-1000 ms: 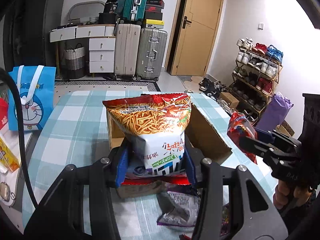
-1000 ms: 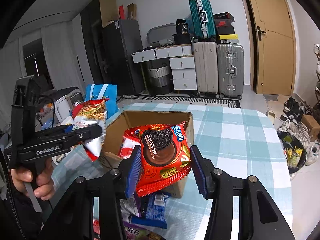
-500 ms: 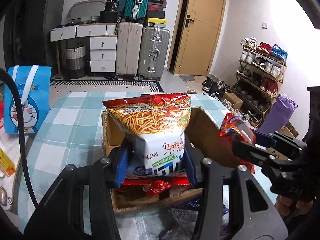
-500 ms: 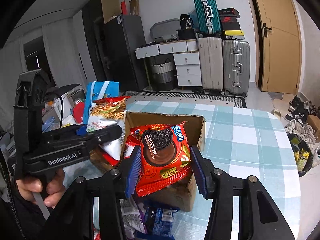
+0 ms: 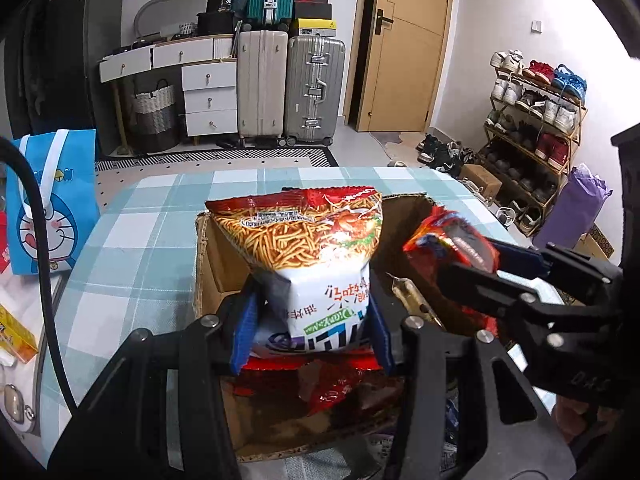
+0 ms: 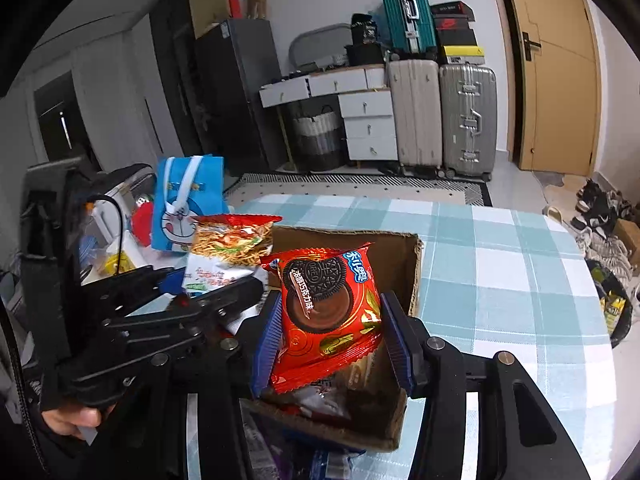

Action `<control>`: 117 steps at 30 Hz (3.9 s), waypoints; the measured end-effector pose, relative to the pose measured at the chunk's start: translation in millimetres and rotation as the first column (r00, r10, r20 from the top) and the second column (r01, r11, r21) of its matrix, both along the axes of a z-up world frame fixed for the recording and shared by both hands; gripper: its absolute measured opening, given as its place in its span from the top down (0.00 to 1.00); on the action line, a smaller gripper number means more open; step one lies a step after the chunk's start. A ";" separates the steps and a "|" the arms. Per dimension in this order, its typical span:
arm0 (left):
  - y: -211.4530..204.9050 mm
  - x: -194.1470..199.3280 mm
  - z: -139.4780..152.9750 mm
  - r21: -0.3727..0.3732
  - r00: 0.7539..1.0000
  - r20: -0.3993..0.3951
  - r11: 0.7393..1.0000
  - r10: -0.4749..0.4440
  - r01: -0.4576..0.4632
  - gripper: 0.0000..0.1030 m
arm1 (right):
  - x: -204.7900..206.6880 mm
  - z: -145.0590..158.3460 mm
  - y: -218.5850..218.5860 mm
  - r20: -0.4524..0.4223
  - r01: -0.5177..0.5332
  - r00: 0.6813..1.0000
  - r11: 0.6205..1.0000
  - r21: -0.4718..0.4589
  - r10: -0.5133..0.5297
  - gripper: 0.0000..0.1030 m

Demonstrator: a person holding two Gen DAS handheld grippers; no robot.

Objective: Organize snacks
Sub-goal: 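Carry both held packets over the box and open both tools, then withdraw both tools from the box toward the remaining snacks, then grasp the purple grape candy bag with right tool while left tool grasps the red wafer packet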

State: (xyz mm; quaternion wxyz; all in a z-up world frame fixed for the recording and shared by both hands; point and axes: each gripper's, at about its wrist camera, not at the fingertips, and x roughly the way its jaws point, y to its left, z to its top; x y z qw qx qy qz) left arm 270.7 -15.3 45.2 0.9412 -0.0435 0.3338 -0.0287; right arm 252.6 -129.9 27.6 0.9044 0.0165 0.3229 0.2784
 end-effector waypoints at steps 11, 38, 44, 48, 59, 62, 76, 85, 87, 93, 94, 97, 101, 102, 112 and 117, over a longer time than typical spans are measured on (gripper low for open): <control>-3.2 9.8 -7.8 0.010 1.000 -0.020 1.000 0.002 -0.002 0.55 | 12.9 -15.3 -4.3 -0.020 0.019 1.000 1.000 0.020 -0.019 0.50; 16.1 -140.4 2.4 -0.030 0.999 0.035 1.000 -0.002 0.004 0.01 | -89.2 -0.3 -57.7 0.021 0.024 0.999 1.000 -0.014 -0.024 0.00; 14.5 -168.3 -14.8 -0.049 0.999 -0.025 0.998 -0.026 0.025 0.01 | -107.6 -13.1 -60.6 0.007 0.018 1.000 0.999 -0.040 -0.018 0.00; 8.3 -181.6 -28.4 -0.051 0.998 -0.043 0.998 -0.040 0.038 0.01 | -119.4 -21.3 -65.5 -0.014 0.032 0.999 0.999 -0.043 -0.033 0.00; -4.8 -194.7 -48.2 -0.030 0.994 -0.103 0.999 -0.040 0.037 0.01 | -128.3 -34.5 -78.2 -0.045 0.056 0.997 0.996 -0.072 -0.059 0.00; -7.2 -192.5 -55.8 -0.037 0.988 -0.145 0.998 -0.046 0.041 0.01 | -129.1 -43.2 -79.2 -0.077 0.053 0.995 0.995 -0.087 -0.059 0.00; -20.9 -204.2 -71.1 -0.031 0.978 -0.193 0.997 -0.072 0.067 0.01 | -132.3 -72.8 -42.7 -0.206 -0.048 0.978 0.985 -0.169 0.012 0.00; -20.4 -203.0 -73.4 -0.033 0.972 -0.213 0.995 -0.095 0.090 0.01 | -128.2 -84.6 -37.3 -0.287 -0.082 0.957 0.992 -0.100 0.050 0.00; -18.2 -201.9 -75.2 -0.043 0.971 -0.219 0.995 -0.097 0.089 0.01 | -127.5 -87.6 -35.3 -0.297 -0.081 0.954 0.991 -0.106 0.046 0.01; -12.4 -200.4 -76.9 -0.048 0.972 -0.215 0.995 -0.092 0.084 0.01 | -127.6 -96.4 -29.1 -0.322 -0.107 0.944 0.990 -0.087 0.074 0.10; -11.4 -199.7 -77.4 -0.051 0.972 -0.218 0.995 -0.089 0.080 0.01 | -126.8 -98.4 -28.8 -0.330 -0.108 0.941 0.991 -0.078 0.077 0.13; -10.2 -199.8 -77.3 -0.061 0.972 -0.217 0.995 -0.096 0.084 0.01 | -125.2 -100.1 -28.2 -0.339 -0.100 0.938 0.994 -0.053 0.077 0.21; -10.3 -199.3 -76.9 -0.061 0.970 -0.221 0.994 -0.102 0.090 0.01 | -126.1 -99.8 -28.1 -0.330 -0.103 0.940 0.994 -0.048 0.082 0.33; -10.3 -200.3 -77.0 -0.061 0.969 -0.221 0.994 -0.106 0.095 0.01 | -126.1 -99.1 -28.8 -0.327 -0.103 0.941 0.994 -0.043 0.083 0.37; -28.7 -205.5 -81.2 -0.081 0.943 -0.250 0.975 -0.222 0.208 0.01 | -129.6 -68.9 -54.4 -0.226 -0.064 0.972 0.998 0.010 0.065 0.40; -48.2 -208.0 -89.7 -0.031 0.923 -0.286 0.966 -0.255 0.258 0.01 | -129.6 -61.5 -61.2 -0.213 -0.050 0.975 0.998 0.028 0.055 0.40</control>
